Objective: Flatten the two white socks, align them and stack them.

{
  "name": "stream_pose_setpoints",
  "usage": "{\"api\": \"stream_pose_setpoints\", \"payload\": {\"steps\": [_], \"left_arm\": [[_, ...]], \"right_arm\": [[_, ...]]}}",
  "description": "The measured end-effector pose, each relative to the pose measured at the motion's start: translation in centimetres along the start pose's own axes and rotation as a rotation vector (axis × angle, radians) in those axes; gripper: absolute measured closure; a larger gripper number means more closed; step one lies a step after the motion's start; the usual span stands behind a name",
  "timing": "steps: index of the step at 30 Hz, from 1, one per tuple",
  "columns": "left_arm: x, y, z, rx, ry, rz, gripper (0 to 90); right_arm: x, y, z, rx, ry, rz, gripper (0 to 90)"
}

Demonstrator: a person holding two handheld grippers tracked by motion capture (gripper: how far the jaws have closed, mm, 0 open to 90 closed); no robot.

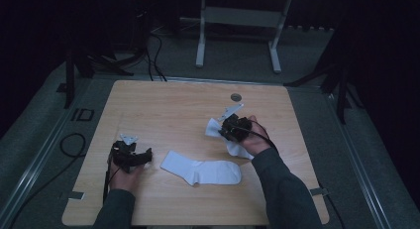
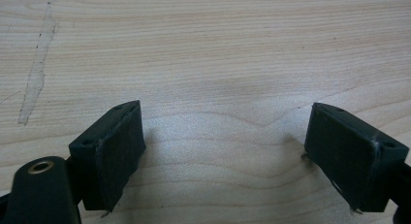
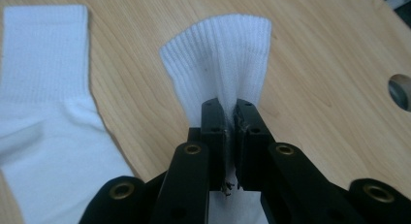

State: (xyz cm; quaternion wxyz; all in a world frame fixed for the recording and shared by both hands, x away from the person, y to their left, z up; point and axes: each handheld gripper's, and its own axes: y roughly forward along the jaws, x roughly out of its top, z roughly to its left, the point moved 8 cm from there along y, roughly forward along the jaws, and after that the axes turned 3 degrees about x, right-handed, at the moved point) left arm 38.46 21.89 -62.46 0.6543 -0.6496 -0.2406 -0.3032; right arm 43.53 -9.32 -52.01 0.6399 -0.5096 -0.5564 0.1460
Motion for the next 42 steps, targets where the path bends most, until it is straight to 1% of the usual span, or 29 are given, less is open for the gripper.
{"api": "stream_pose_setpoints", "payload": {"steps": [8,10,11,13,17,22,24,29,34,36,38,39,40,41,42], "left_arm": [[0.0,0.0,0.0,0.0,0.0,0.0,14.1],[0.0,0.0,0.0,0.0,0.0,0.001,14.1],[0.0,0.0,0.0,0.0,0.001,0.001,14.1],[0.0,0.0,0.0,-0.001,-0.001,0.002,14.1],[0.0,0.0,0.0,-0.001,0.0,0.003,14.1],[0.0,0.0,0.0,-0.001,-0.001,0.002,14.1],[0.0,0.0,0.0,0.0,0.002,0.004,14.1],[0.0,0.0,0.0,-0.001,0.002,0.002,14.1],[0.0,0.0,0.0,0.0,0.002,0.001,14.1],[0.0,0.0,0.0,0.0,0.004,0.004,14.2],[0.0,0.0,0.0,-0.001,0.002,0.003,14.2],[0.0,0.0,0.0,-0.001,0.002,0.003,14.1],[0.0,0.0,0.0,0.0,0.004,0.003,14.1],[0.0,0.0,0.0,0.0,0.004,0.004,14.2],[0.0,0.0,0.0,-0.001,0.002,0.002,14.2]], "right_arm": [[0.4,-2.6,0.5,-0.008,-0.007,-0.053,84.0],[0.5,-2.9,0.6,-0.012,-0.012,-0.061,83.9],[0.7,-3.5,0.9,-0.018,-0.023,-0.073,83.9],[0.9,-4.2,1.2,-0.021,-0.034,-0.085,83.9],[1.5,-5.7,1.7,-0.02,-0.045,-0.117,83.8],[2.3,-7.7,2.5,-0.03,-0.072,-0.152,83.8],[2.7,-8.6,2.9,-0.025,-0.084,-0.175,83.7],[3.1,-10.1,4.0,-0.011,-0.104,-0.208,83.7],[2.8,-10.7,5.4,0.015,-0.115,-0.212,83.5],[2.7,-10.6,6.1,0.036,-0.115,-0.22,83.5],[2.8,-10.2,7.0,0.066,-0.119,-0.214,83.4],[2.8,-10.2,7.0,0.066,-0.119,-0.214,83.4],[2.8,-9.8,7.4,0.075,-0.127,-0.207,83.3],[2.9,-8.8,8.3,0.098,-0.131,-0.199,83.3],[2.9,-8.2,8.6,0.109,-0.129,-0.193,83.2]]}}
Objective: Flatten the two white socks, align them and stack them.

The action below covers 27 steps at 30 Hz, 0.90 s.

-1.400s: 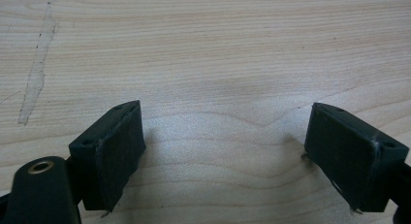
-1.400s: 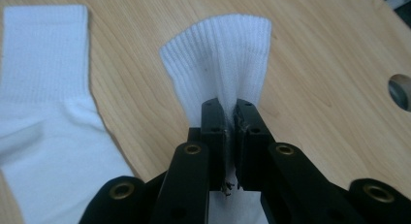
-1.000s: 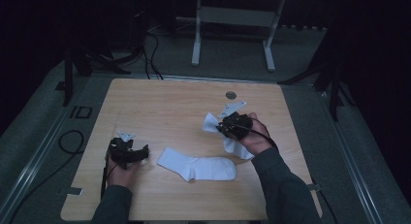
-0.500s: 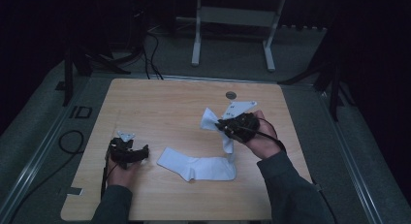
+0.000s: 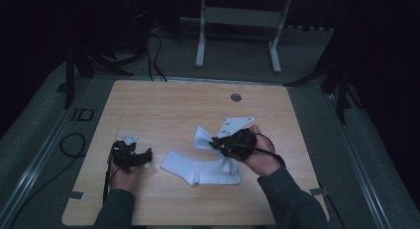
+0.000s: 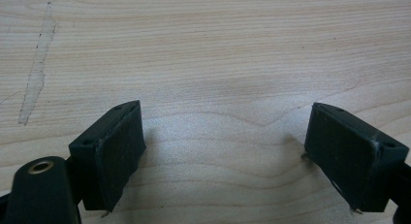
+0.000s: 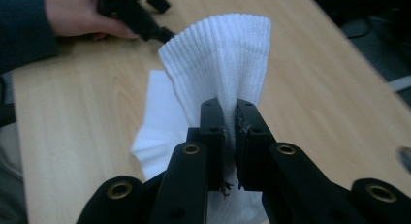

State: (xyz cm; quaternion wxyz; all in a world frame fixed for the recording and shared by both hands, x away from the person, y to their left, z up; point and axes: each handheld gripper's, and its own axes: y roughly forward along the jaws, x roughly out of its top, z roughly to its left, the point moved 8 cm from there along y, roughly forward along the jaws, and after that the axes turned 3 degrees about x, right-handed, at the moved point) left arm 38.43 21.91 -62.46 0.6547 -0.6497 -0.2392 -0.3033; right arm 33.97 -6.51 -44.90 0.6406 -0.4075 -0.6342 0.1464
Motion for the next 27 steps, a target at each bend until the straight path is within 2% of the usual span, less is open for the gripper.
{"api": "stream_pose_setpoints", "payload": {"steps": [6,10,14,18,22,27], "left_arm": [[0.0,0.0,0.0,0.0,0.002,0.002,14.1],[0.0,0.0,0.0,0.001,0.001,0.003,14.1],[0.0,0.0,0.0,0.001,0.0,0.002,14.1],[0.0,0.0,-0.1,0.001,0.0,0.001,14.4],[-0.1,-0.1,-0.1,-0.002,0.003,-0.004,16.0],[-0.1,-0.4,-0.4,-0.019,0.013,-0.026,26.5]], "right_arm": [[-0.8,3.7,1.2,0.055,0.059,0.011,83.1],[-1.6,5.7,1.8,0.066,0.116,0.014,83.1],[-2.4,7.7,2.2,0.057,0.162,0.029,82.9],[-2.8,9.4,2.5,0.035,0.163,0.055,82.8],[-2.6,10.6,2.7,0.029,0.164,0.064,82.8],[-1.4,11.7,2.9,0.029,0.156,0.058,82.8]]}}
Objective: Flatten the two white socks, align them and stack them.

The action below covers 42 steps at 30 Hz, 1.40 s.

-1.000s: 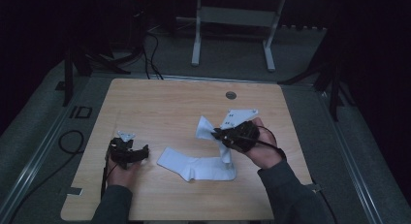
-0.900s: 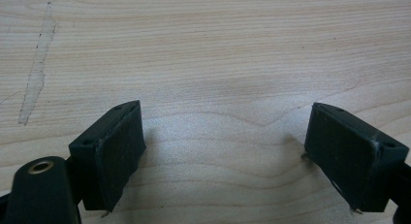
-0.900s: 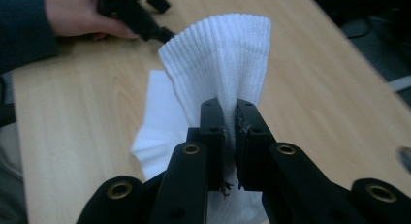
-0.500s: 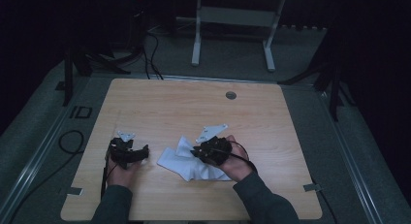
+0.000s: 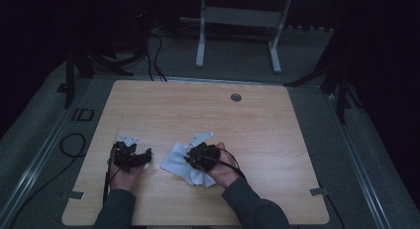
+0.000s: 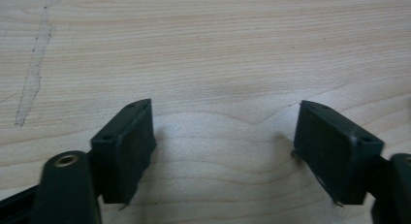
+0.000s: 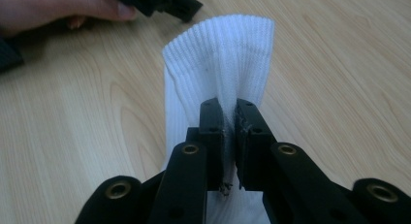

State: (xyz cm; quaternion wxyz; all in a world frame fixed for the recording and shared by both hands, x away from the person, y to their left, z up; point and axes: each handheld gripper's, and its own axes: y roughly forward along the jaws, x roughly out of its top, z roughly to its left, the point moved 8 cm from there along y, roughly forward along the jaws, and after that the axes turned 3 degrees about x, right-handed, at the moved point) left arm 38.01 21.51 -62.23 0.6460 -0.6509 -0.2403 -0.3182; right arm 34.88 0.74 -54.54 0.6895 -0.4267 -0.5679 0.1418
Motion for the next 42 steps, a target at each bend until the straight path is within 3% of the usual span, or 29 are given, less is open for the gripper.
{"api": "stream_pose_setpoints", "payload": {"steps": [7,12,18,28,34,42], "left_arm": [[-0.2,-0.8,0.1,0.003,-0.001,0.024,59.4],[-0.1,-1.3,-0.5,-0.066,0.018,0.016,72.2],[0.5,-2.4,-1.8,-0.134,0.046,-0.041,74.9],[0.6,-3.7,-4.5,-0.234,0.124,-0.072,82.2],[0.3,-3.5,-5.1,-0.255,0.147,-0.052,83.9],[-0.3,-2.6,-5.7,-0.269,0.172,-0.002,87.9]], "right_arm": [[0.7,2.1,0.3,-0.009,-0.002,0.034,82.7],[0.3,4.1,0.4,-0.004,0.008,0.079,82.6],[-0.5,5.1,0.3,-0.007,0.02,0.124,82.4],[-0.6,5.9,0.3,0.001,0.063,0.116,82.2],[-0.5,5.9,-0.1,-0.021,0.115,0.103,82.2],[-0.6,5.5,-0.7,-0.038,0.136,0.096,82.2]]}}
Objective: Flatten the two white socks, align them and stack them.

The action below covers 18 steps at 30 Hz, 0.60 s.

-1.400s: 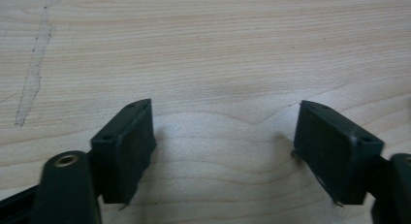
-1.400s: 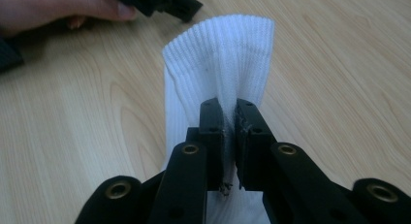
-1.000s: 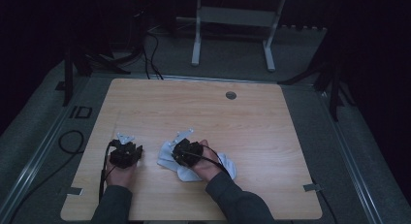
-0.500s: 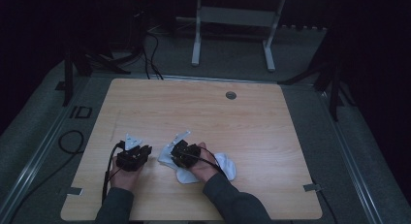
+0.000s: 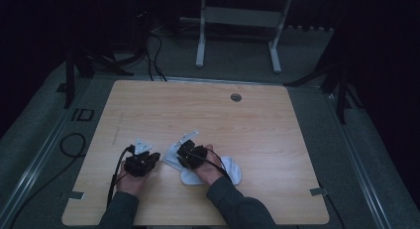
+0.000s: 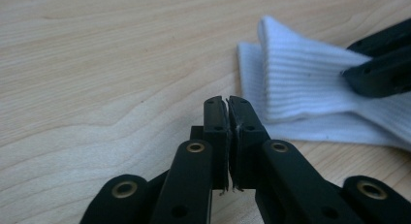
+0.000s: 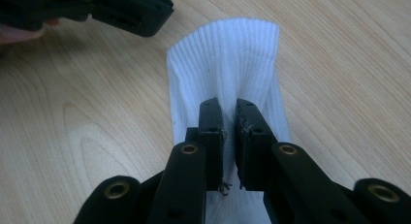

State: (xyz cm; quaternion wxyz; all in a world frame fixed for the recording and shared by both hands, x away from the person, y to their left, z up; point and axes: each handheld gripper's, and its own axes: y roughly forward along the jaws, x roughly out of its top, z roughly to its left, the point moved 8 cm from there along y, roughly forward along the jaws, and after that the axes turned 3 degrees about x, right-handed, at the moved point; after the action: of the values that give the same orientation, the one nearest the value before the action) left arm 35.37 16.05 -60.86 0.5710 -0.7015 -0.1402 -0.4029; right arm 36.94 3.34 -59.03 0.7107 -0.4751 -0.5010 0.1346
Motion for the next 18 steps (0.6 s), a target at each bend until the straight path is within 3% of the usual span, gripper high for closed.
{"api": "stream_pose_setpoints", "payload": {"steps": [5,11,18], "left_arm": [[-0.1,0.5,-0.3,0.005,0.028,0.016,88.8],[0.1,1.0,-0.1,0.032,0.032,-0.004,89.2],[0.1,1.4,-0.2,0.027,0.044,0.004,89.5]], "right_arm": [[0.0,-0.1,0.0,0.002,0.0,0.001,82.1],[0.0,-0.2,0.2,0.008,-0.009,0.006,82.1],[0.0,-0.4,0.3,0.015,-0.012,0.008,82.1]]}}
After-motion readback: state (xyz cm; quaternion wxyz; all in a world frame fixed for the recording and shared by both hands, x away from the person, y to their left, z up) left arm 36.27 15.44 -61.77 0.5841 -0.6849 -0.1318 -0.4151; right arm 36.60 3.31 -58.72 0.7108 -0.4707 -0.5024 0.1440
